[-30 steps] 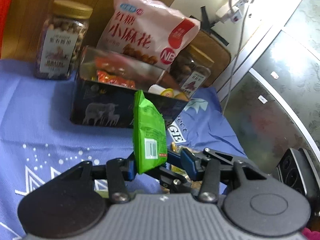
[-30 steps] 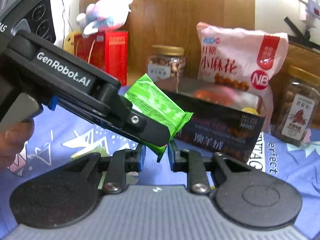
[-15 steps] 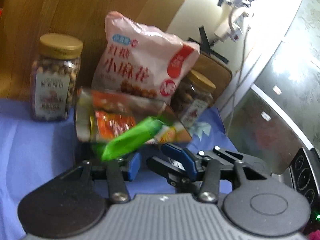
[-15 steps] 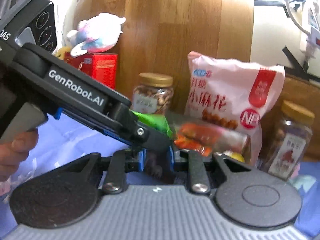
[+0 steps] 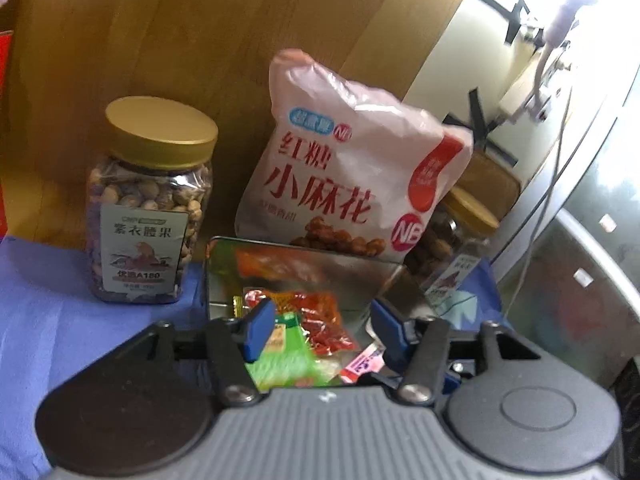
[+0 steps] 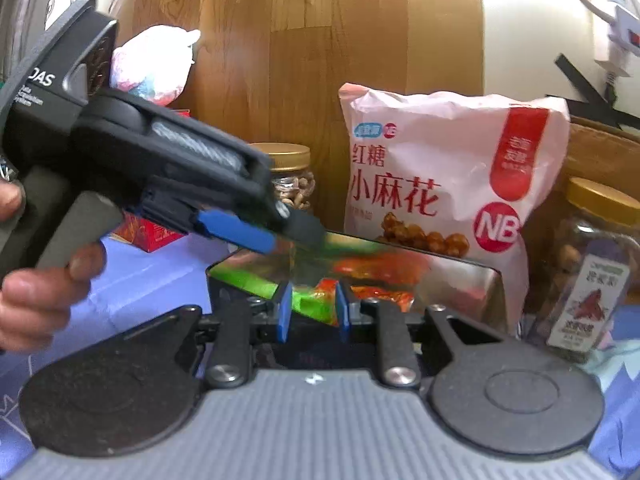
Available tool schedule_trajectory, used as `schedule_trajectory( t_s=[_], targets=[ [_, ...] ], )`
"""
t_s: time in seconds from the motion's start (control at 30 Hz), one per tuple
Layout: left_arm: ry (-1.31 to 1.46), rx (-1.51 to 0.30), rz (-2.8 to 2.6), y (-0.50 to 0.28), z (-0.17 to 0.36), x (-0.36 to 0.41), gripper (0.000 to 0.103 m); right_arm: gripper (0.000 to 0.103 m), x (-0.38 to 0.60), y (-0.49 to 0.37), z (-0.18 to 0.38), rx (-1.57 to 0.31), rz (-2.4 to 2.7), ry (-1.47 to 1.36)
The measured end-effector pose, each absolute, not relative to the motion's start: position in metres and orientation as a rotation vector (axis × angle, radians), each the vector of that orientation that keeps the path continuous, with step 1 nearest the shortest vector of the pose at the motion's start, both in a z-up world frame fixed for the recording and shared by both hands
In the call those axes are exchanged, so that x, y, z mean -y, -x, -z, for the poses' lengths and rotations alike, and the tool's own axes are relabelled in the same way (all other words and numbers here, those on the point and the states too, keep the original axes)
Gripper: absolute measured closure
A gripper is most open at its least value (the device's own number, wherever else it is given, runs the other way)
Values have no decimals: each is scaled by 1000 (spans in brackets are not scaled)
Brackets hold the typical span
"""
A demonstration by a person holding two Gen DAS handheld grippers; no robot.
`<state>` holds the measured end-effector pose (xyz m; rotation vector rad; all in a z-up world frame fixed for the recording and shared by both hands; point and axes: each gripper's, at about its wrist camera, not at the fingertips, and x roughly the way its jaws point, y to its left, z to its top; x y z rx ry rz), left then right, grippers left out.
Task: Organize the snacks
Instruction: 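Carry the green packet into the tin box and open the left gripper, then move the left gripper to the pale green leaf-print pack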
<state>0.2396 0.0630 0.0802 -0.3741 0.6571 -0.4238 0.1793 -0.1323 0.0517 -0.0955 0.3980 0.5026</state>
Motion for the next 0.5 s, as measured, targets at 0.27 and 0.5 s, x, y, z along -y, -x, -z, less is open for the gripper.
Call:
schedule_trajectory(
  t_s=[0.27, 0.5],
  targets=[
    [348, -622, 415, -160, -73, -72, 25, 64, 161, -143, -56, -453, -587, -44],
    [311, -608, 350, -100, -46, -83, 22, 47, 156, -78, -31, -506, -663, -19]
  ],
)
